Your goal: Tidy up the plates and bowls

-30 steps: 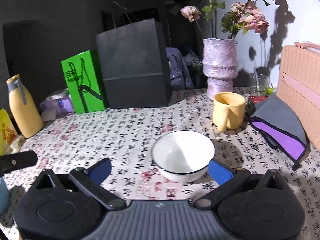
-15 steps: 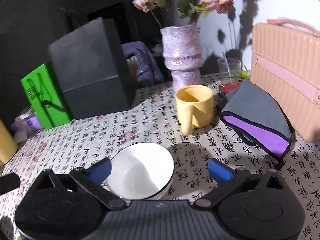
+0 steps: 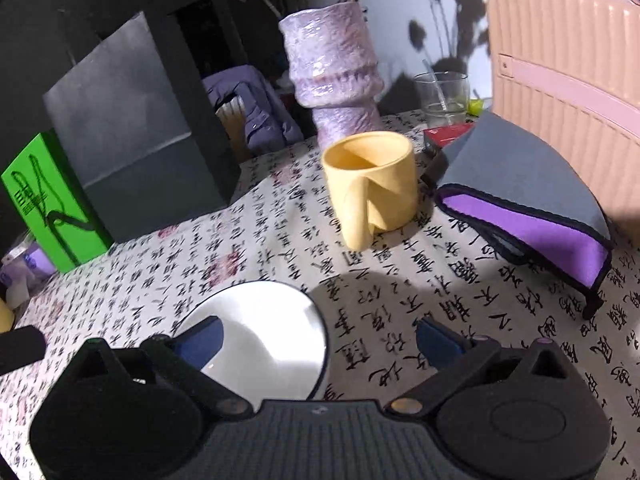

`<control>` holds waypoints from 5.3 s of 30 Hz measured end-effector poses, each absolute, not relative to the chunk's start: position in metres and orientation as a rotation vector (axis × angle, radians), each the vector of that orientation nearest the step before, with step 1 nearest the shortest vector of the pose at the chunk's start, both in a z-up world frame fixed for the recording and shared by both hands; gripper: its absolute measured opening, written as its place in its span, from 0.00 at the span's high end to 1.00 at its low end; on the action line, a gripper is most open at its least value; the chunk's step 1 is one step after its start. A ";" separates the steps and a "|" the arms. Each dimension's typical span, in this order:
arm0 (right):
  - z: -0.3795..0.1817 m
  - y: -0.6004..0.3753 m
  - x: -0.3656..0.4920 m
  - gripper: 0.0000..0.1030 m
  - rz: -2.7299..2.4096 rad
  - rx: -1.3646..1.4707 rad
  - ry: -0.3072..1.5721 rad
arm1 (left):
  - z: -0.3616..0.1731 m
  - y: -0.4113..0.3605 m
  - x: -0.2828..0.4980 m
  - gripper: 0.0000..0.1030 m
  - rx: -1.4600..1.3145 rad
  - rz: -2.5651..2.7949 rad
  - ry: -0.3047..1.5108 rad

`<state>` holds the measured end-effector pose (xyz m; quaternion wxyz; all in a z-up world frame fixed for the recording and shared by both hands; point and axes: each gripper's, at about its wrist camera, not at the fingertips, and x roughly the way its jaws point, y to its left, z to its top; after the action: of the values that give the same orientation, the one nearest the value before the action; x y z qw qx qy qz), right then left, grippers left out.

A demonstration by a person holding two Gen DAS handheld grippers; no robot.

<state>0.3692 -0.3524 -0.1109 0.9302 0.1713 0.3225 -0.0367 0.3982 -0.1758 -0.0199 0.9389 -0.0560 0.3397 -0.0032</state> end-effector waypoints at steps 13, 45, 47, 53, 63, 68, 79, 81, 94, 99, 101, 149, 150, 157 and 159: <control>-0.130 -0.346 0.371 0.19 -0.034 0.350 0.697 | -0.058 -0.212 0.435 0.00 -0.080 0.010 0.784; -0.153 -0.355 0.380 0.80 0.050 0.489 0.767 | -0.100 -0.244 0.462 0.72 -0.103 -0.054 0.910; -0.154 -0.355 0.380 0.80 0.050 0.490 0.766 | -0.101 -0.245 0.463 0.72 -0.105 -0.056 0.911; -0.154 -0.356 0.379 0.81 0.052 0.499 0.763 | -0.105 -0.251 0.465 0.77 -0.090 -0.064 0.910; -0.155 -0.356 0.379 0.82 0.050 0.502 0.754 | -0.106 -0.253 0.464 0.81 -0.067 -0.084 0.887; -0.155 -0.356 0.378 0.83 0.049 0.500 0.748 | -0.105 -0.252 0.462 0.82 -0.064 -0.093 0.880; -0.154 -0.354 0.381 0.85 0.051 0.479 0.740 | -0.101 -0.249 0.457 0.82 -0.072 -0.107 0.855; -0.154 -0.354 0.381 0.85 0.056 0.475 0.734 | -0.100 -0.249 0.456 0.82 -0.074 -0.103 0.854; -0.155 -0.356 0.385 0.86 0.074 0.474 0.747 | -0.105 -0.248 0.454 0.84 -0.076 -0.070 0.868; -0.156 -0.357 0.385 0.86 0.083 0.484 0.743 | -0.105 -0.246 0.450 0.84 -0.091 -0.054 0.866; -0.155 -0.356 0.385 0.86 0.088 0.482 0.740 | -0.104 -0.245 0.448 0.84 -0.095 -0.047 0.864; -0.086 -0.296 0.336 0.86 0.142 0.375 0.644 | -0.039 -0.190 0.381 0.84 -0.179 -0.013 0.766; -0.084 -0.294 0.334 0.86 0.144 0.373 0.643 | -0.036 -0.188 0.378 0.84 -0.178 -0.012 0.762; -0.070 -0.277 0.317 0.86 0.151 0.339 0.617 | -0.026 -0.173 0.359 0.84 -0.198 -0.014 0.736; -0.067 -0.272 0.312 0.86 0.155 0.338 0.614 | -0.023 -0.167 0.354 0.84 -0.201 -0.011 0.728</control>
<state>0.3124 -0.2720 -0.0667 0.9363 0.1653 0.3004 0.0760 0.3537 -0.1675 -0.0229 0.9296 -0.0984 0.3552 -0.0053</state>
